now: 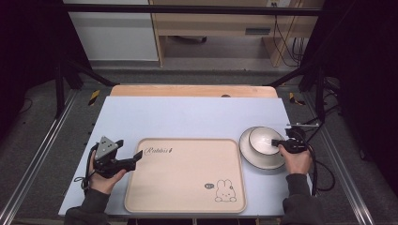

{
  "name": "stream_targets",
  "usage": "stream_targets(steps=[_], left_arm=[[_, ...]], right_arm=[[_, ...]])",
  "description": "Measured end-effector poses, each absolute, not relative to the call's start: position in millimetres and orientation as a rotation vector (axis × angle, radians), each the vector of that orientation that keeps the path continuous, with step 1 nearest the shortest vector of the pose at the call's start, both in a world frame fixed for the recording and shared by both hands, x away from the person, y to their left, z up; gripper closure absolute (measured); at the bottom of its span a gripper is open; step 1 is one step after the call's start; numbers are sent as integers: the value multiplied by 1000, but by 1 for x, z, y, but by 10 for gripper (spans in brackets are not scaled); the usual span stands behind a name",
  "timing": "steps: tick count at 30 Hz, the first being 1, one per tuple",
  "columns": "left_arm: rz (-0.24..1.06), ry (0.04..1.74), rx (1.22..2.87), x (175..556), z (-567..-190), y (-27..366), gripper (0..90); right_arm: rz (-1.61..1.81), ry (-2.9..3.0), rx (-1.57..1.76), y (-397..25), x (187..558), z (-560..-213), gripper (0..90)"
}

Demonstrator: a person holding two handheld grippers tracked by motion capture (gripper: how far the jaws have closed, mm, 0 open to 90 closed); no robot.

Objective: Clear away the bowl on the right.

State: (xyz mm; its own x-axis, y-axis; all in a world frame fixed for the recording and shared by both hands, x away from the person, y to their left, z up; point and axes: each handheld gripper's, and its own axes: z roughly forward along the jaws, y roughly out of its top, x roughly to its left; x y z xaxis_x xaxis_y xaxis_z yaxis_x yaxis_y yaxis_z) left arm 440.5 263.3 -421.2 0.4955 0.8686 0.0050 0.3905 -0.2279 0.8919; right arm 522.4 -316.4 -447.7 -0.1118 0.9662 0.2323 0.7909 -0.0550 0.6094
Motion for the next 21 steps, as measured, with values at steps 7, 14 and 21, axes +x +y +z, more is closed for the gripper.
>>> stream_targets(steps=[7,14,21], left_arm=[[655,1057,1822,440,-421,263,150],[653,1055,1824,441,-422,262,150],[653,1056,1823,441,-422,263,150]], right_arm=[[947,1936,1915,-317,522,-447,798],[949,1923,1925,-318,523,-447,807],[954,1915,1917,-318,521,-445,821]])
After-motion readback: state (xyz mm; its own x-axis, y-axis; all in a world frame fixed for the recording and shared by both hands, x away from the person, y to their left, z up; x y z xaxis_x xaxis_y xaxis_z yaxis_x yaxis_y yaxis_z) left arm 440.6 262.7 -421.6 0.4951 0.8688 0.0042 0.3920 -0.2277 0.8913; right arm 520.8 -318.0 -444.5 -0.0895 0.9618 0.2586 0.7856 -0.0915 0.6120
